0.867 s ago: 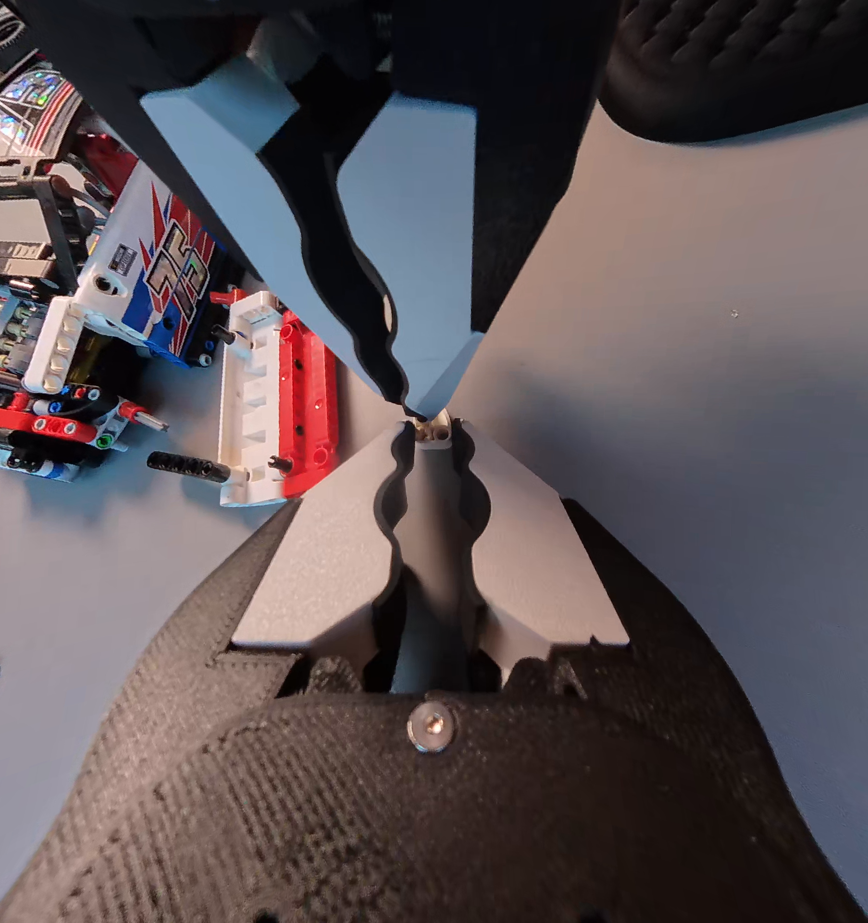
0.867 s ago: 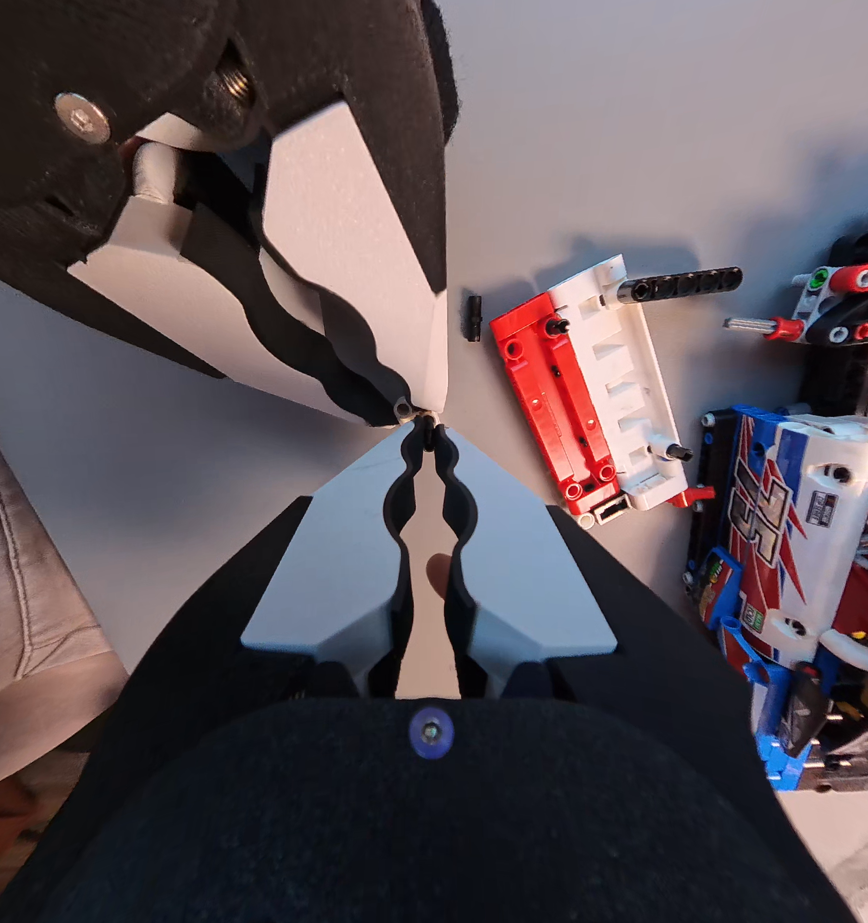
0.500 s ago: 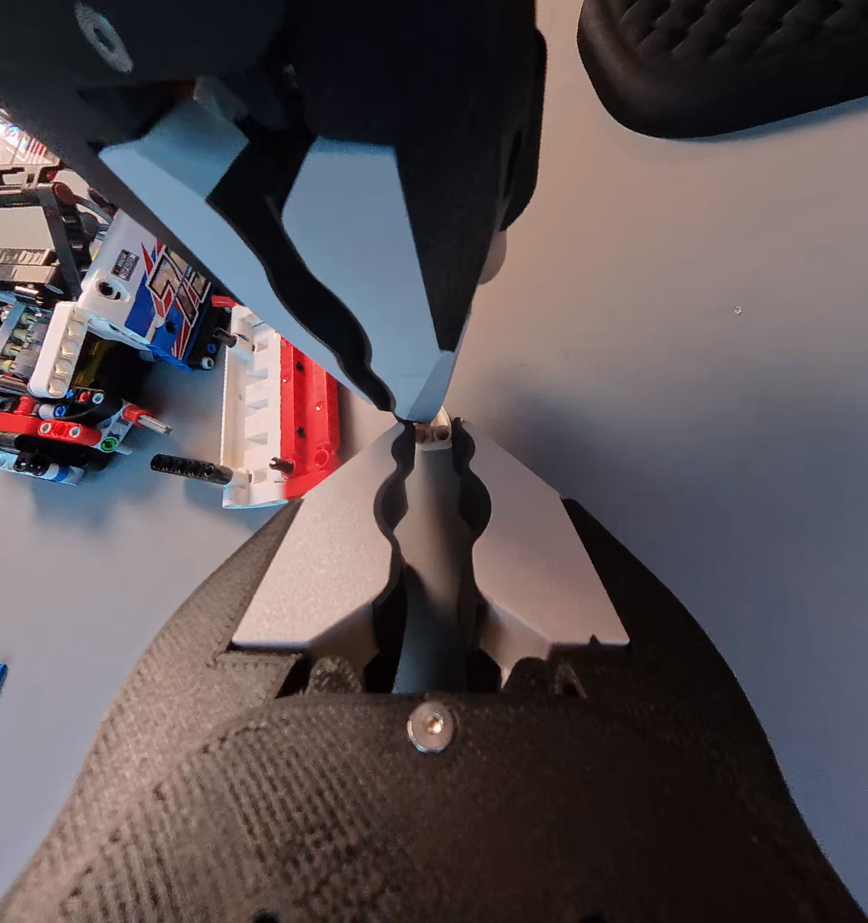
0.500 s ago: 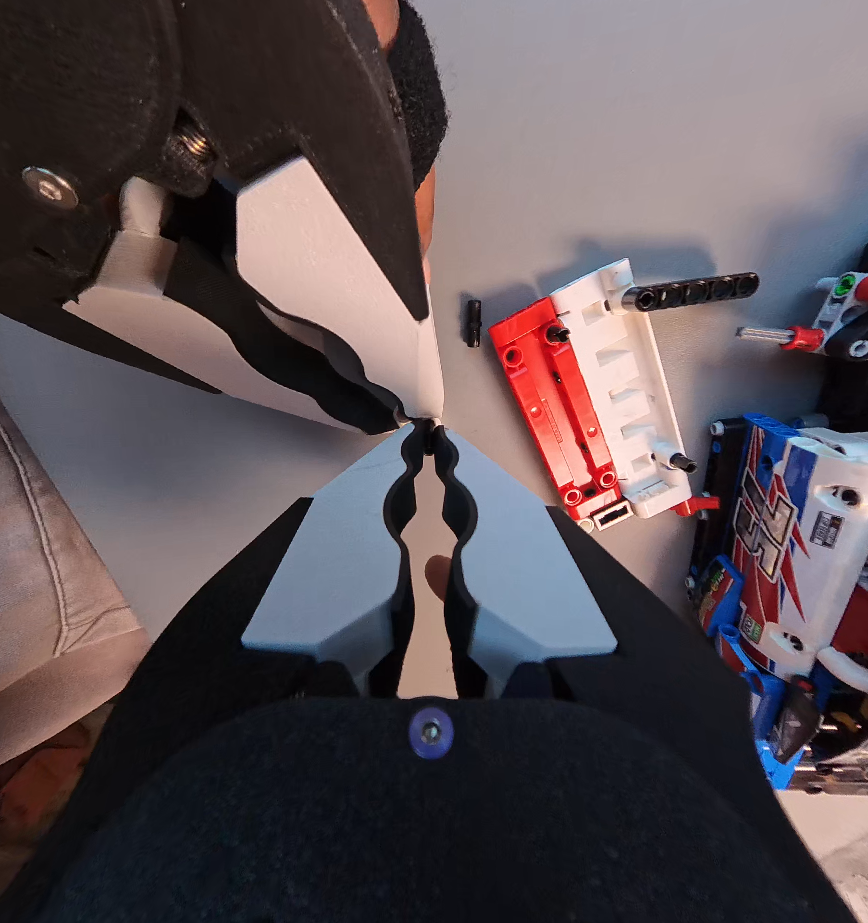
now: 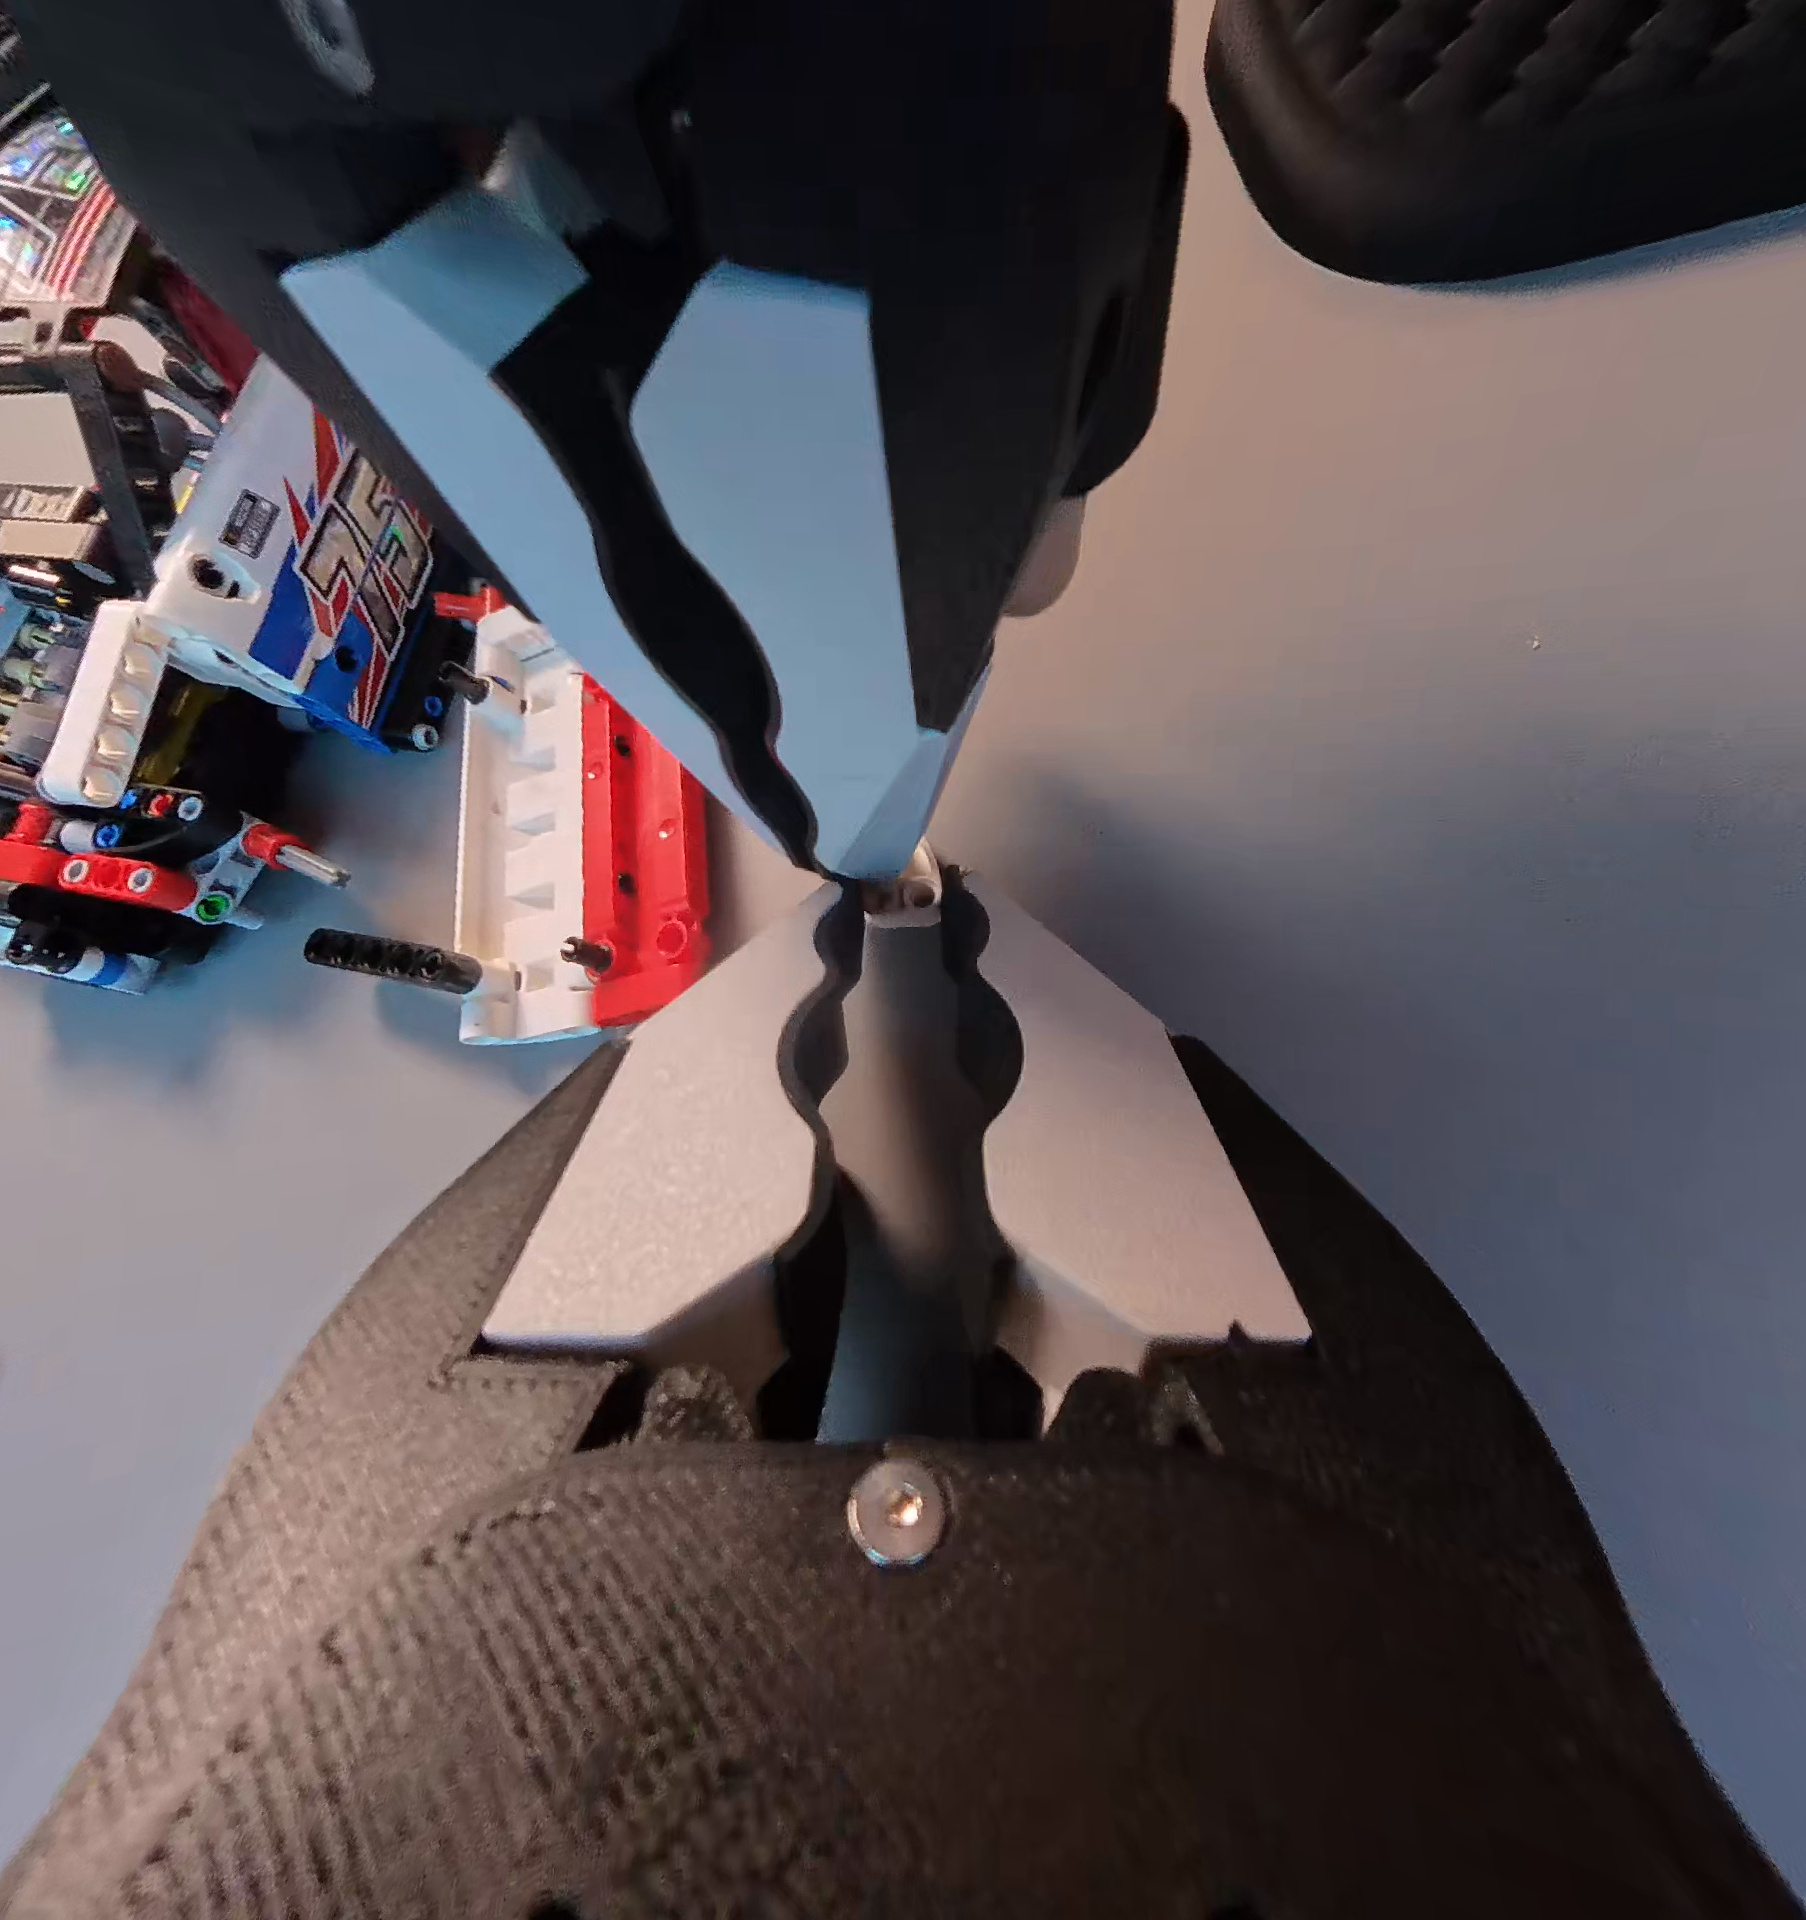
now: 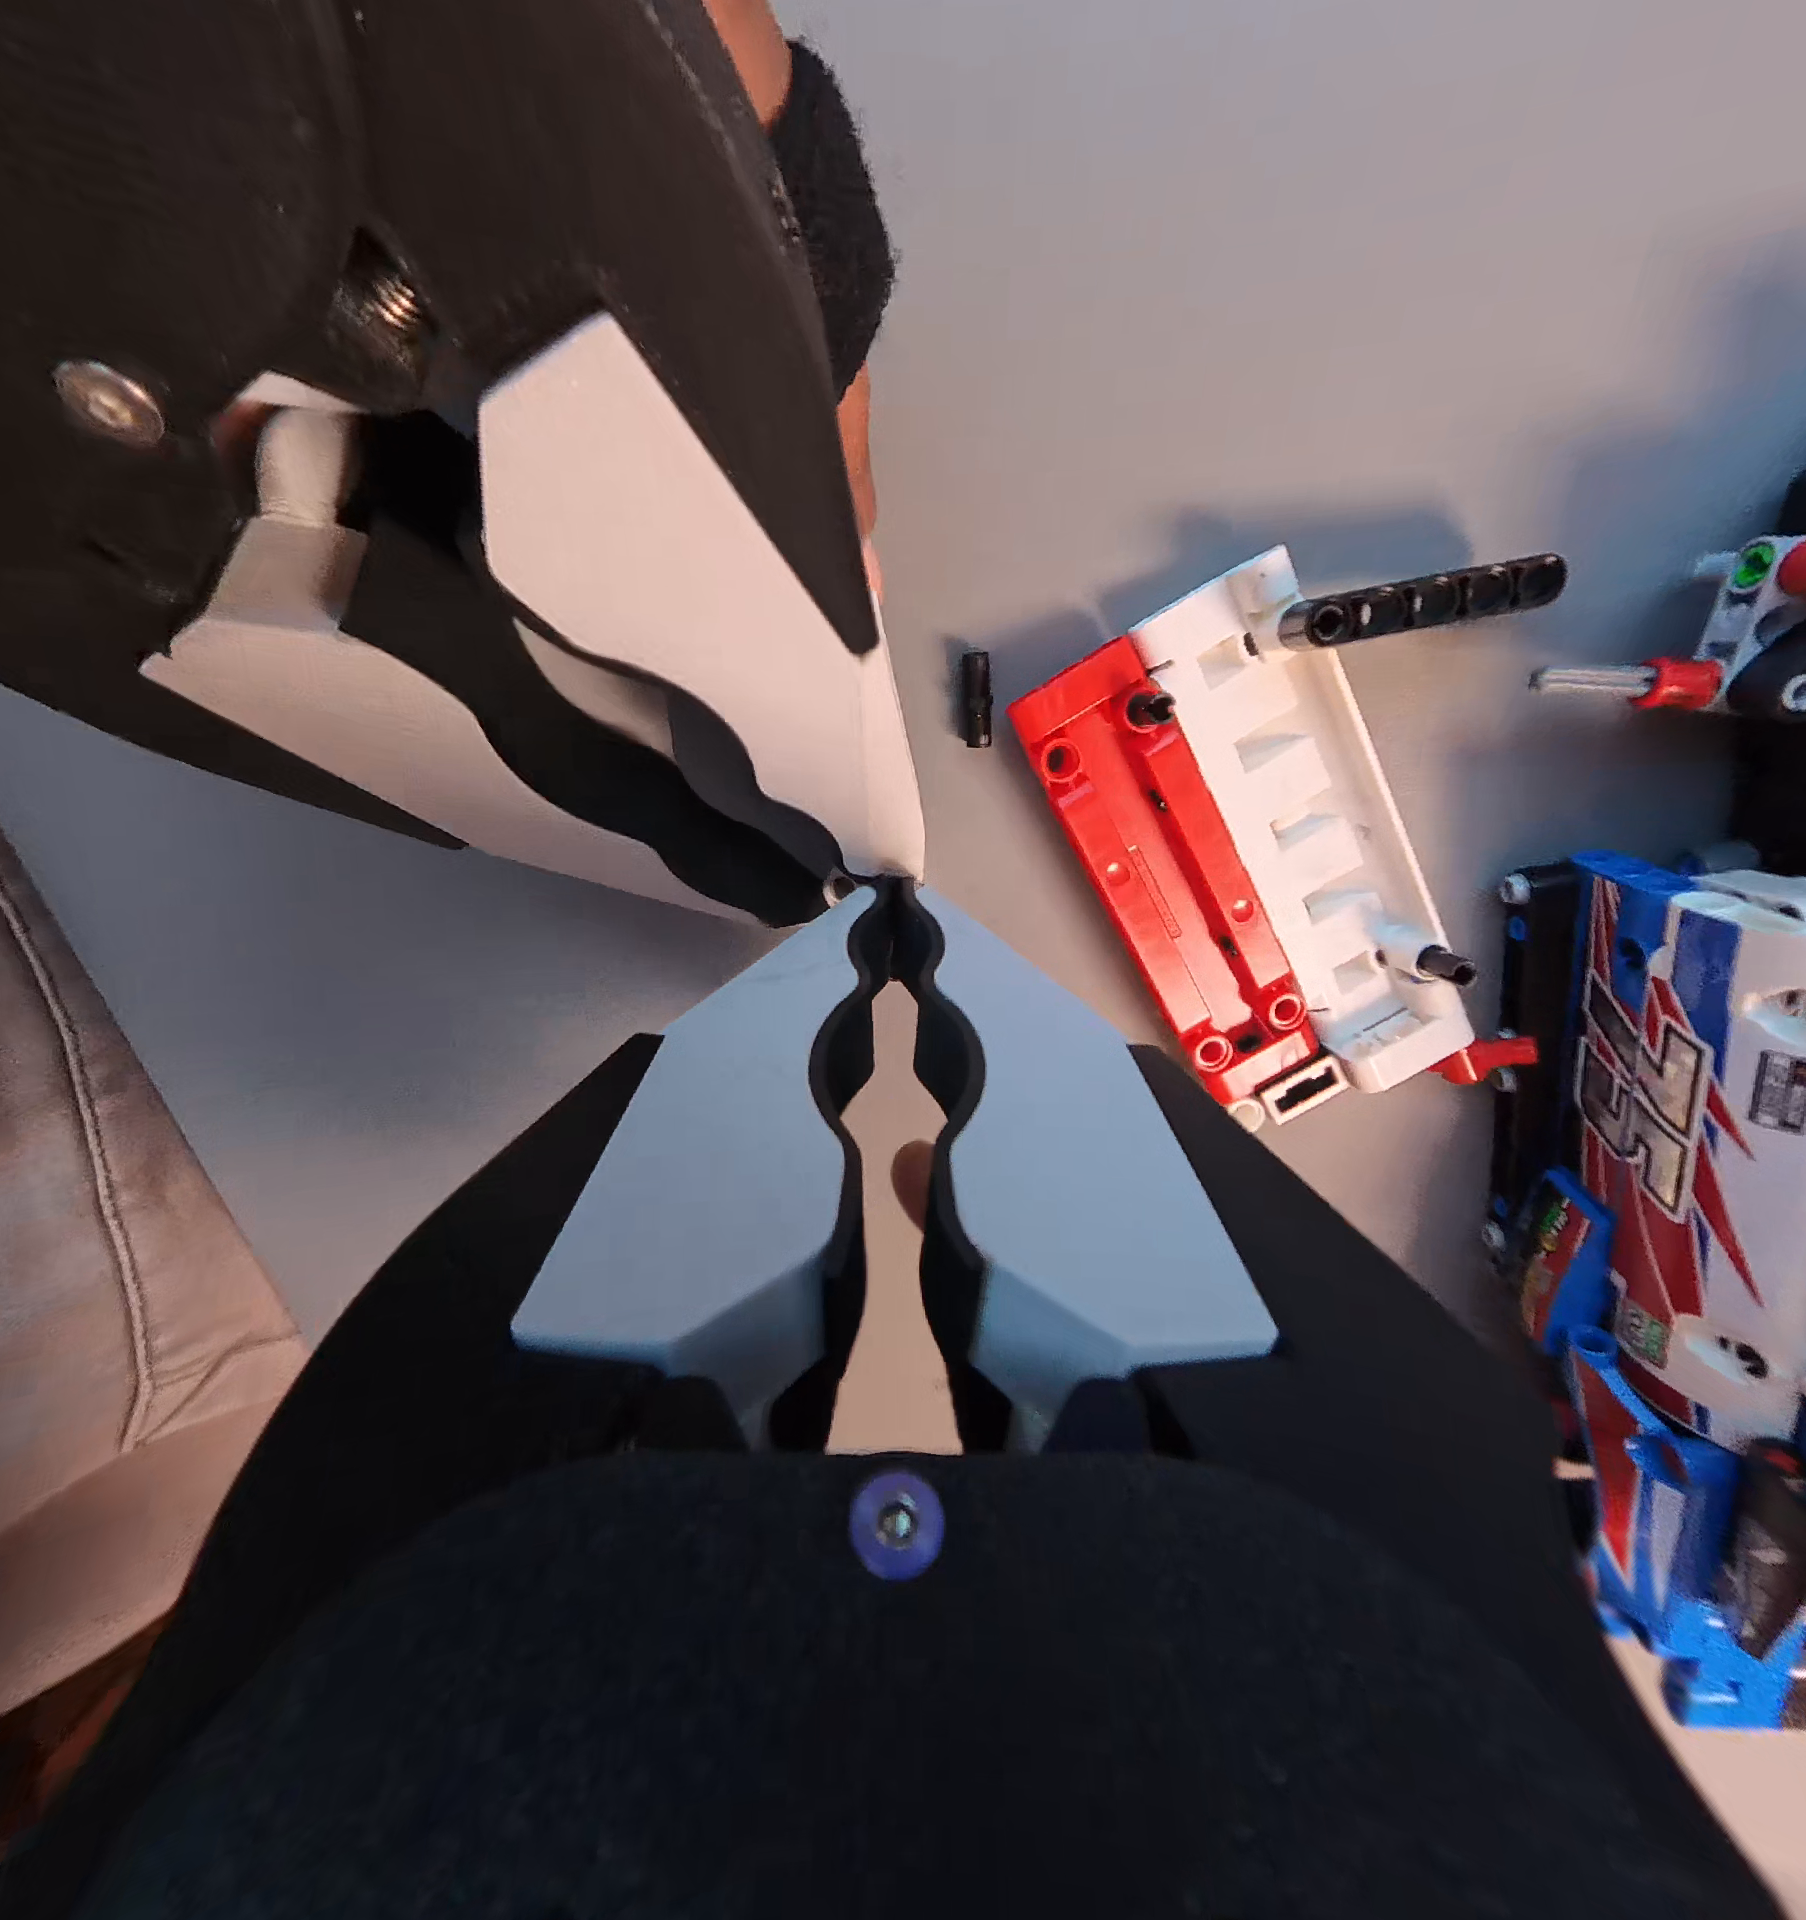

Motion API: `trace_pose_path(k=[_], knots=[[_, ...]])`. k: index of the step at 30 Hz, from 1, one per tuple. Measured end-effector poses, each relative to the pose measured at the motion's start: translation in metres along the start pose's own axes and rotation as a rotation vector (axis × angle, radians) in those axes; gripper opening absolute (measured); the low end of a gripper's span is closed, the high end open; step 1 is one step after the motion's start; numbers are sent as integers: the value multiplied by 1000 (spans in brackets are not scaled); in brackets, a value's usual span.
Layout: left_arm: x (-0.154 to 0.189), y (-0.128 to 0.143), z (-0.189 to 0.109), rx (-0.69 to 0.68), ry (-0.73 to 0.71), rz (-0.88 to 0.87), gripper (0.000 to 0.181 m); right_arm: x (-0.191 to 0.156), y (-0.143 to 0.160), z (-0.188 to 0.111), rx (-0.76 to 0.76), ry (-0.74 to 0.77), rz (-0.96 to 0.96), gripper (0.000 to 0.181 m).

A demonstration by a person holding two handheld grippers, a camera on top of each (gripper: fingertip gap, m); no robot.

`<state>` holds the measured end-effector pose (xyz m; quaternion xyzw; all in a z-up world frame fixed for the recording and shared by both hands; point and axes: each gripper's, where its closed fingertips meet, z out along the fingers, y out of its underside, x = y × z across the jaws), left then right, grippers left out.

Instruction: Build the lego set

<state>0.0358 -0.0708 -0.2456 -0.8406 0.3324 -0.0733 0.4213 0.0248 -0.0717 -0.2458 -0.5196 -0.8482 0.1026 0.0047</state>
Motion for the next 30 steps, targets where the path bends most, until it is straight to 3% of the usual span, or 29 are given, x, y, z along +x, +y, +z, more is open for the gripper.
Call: trace_pose_path(k=[1,4,8,12,18,30], knots=[[0,0,0,2,3,-4,14,1,0,0,26,-2,13,0],[0,0,-1,6,0,7,14,0,-4,-9,143,-50,52,2],[2,1,-4,17,21,25,14,-1,-8,-33,379,-66,56,24],[11,0,-8,53,105,73,14,-8,15,-29,512,-10,-39,31],[18,0,-11,68,178,100,13,-24,26,-12,582,71,-140,27],[12,5,-8,31,298,144,21,-27,25,-7,560,-30,-204,21]])
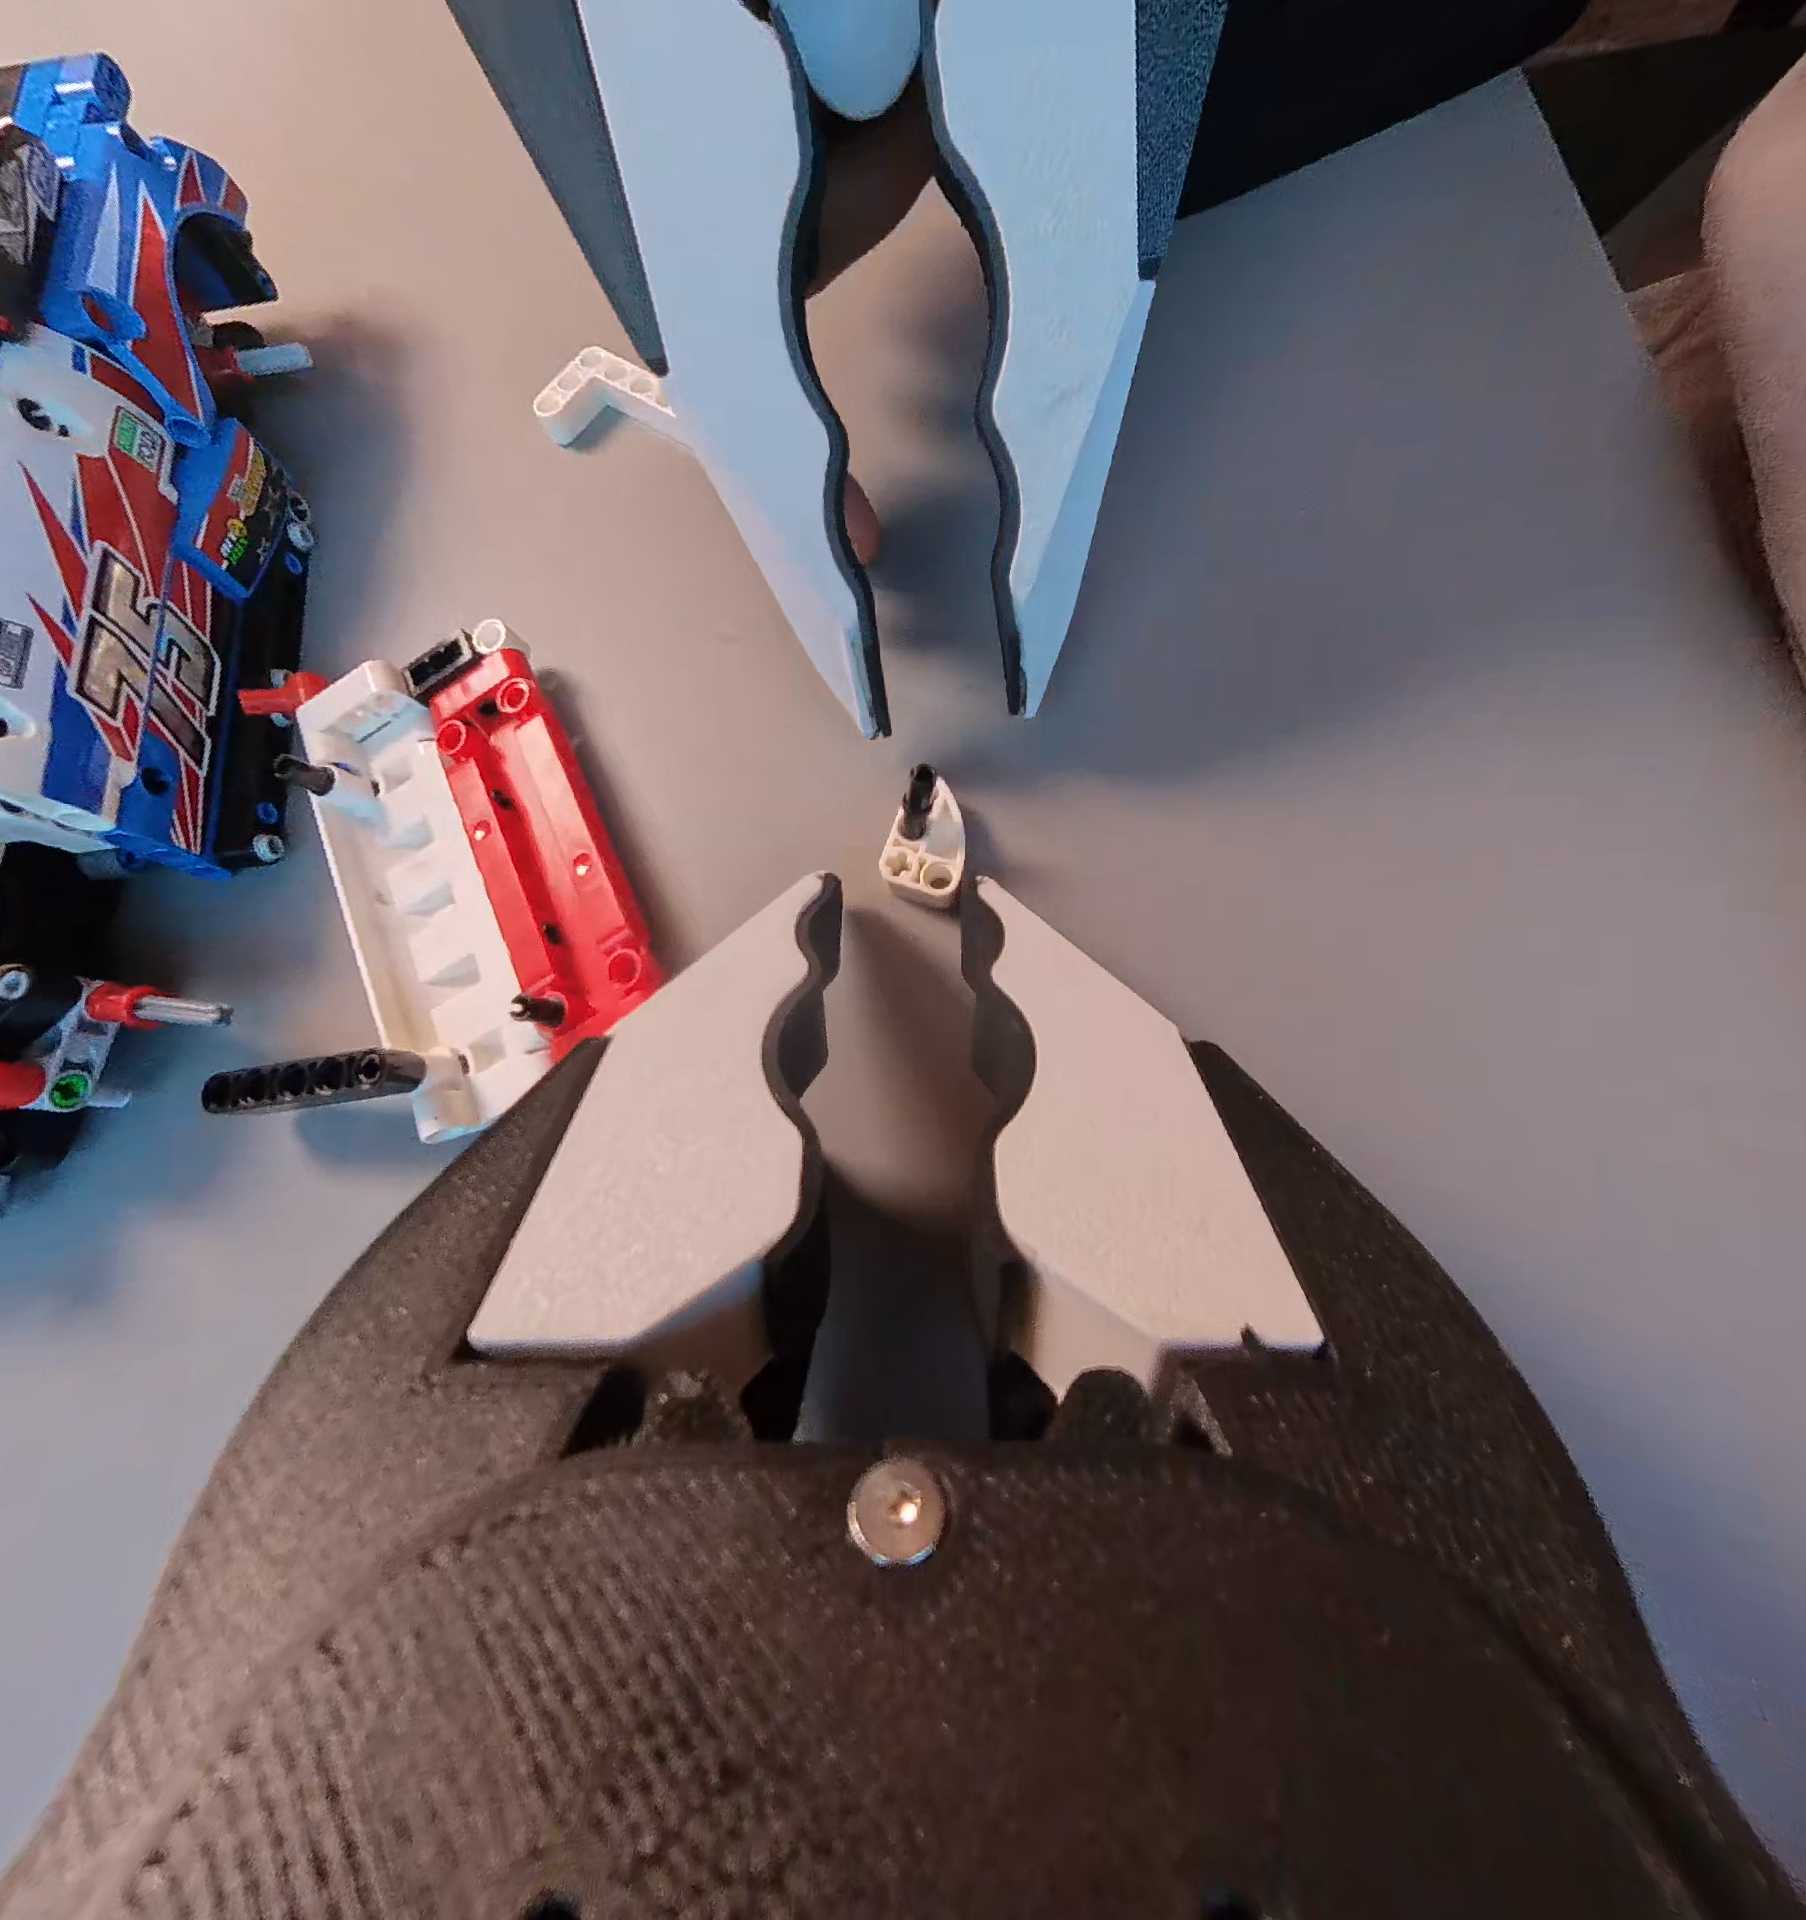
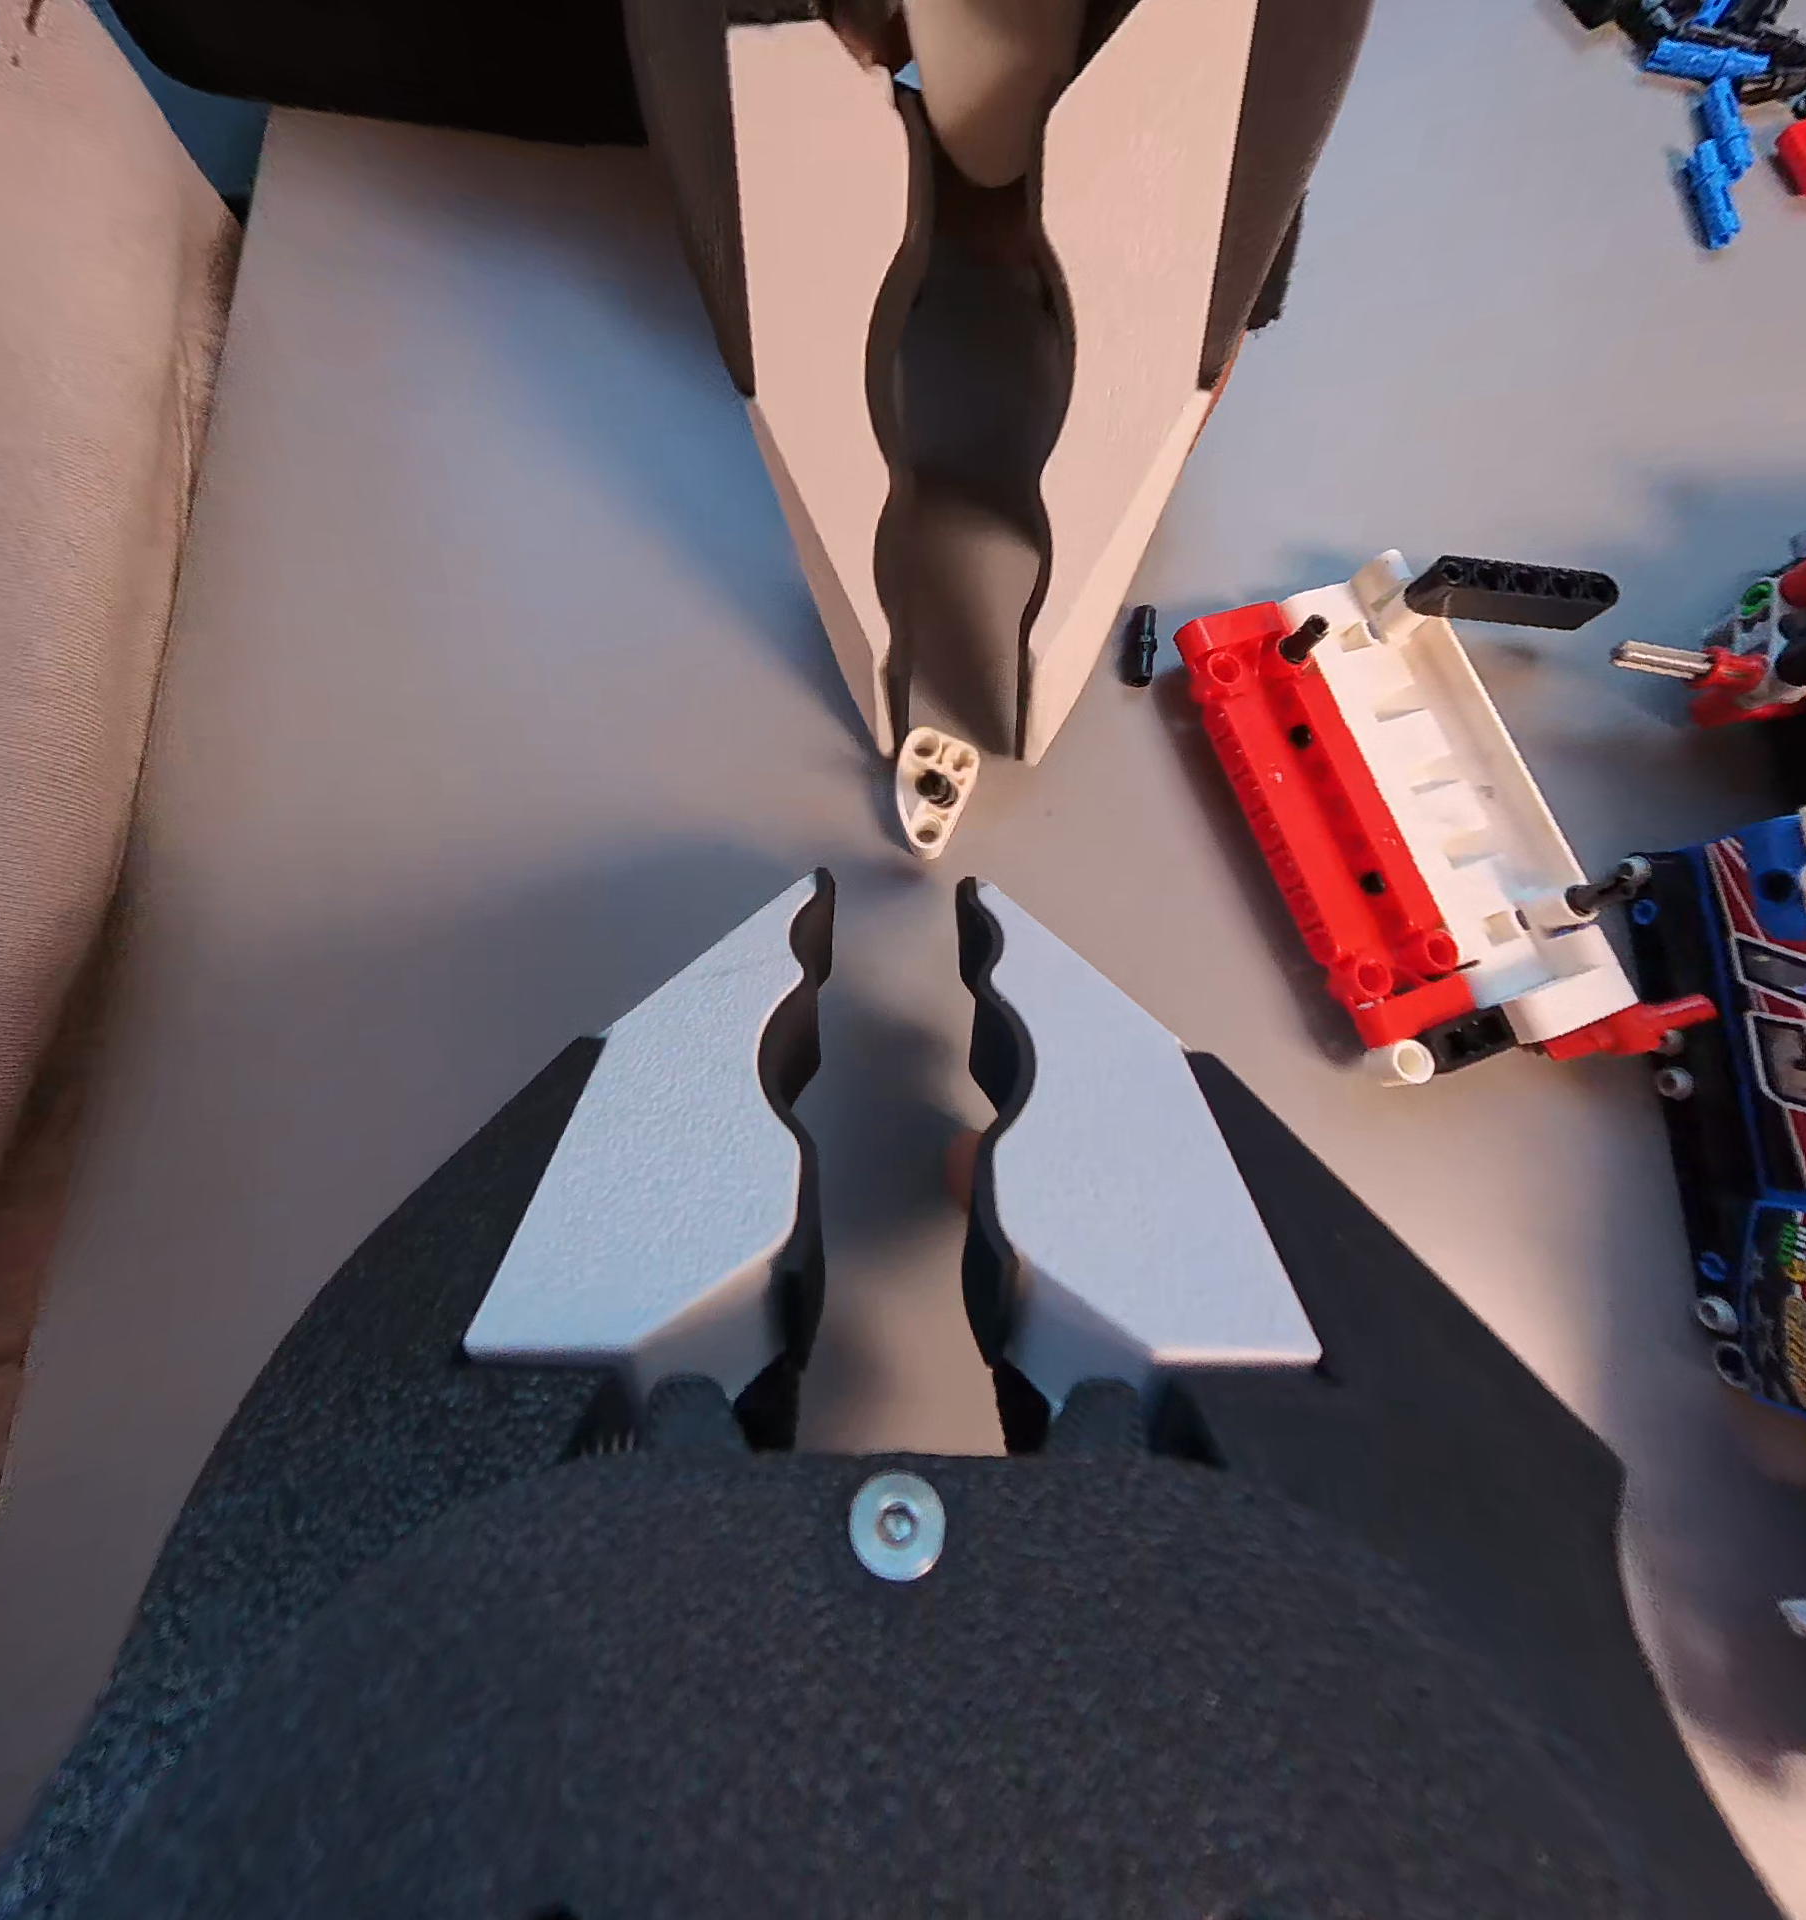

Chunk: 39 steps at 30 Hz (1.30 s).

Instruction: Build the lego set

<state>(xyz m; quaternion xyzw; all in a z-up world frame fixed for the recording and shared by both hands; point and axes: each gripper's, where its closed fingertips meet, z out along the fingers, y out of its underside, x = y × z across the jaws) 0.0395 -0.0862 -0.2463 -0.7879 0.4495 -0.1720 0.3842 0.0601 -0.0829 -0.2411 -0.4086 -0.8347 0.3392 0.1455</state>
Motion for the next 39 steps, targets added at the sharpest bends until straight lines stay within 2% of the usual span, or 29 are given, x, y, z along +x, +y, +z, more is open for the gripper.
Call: trace_pose_path(k=[2,6,11,17,28,35,39], knots=[[-6,1,-5,-4,-9,-13,20,0,-1,0,6,-17,-6,20],[-2,-19,-13,49,15,-88,16,6,-4,-1,46,-27,18,19],[1,-20,-1,-51,-28,-98,14,14,-4,-4,89,-4,61,15],[1,-20,6,-123,-68,-72,10,10,0,-9,104,-8,23,20],[0,-18,3,-183,-93,-49,3,11,3,-12,108,8,25,20],[9,-13,-3,-177,26,55,3,5,-1,-10,124,-12,-14,20],[19,-8,-9,-159,148,141,3,-4,-9,-1,116,-44,-117,31]])
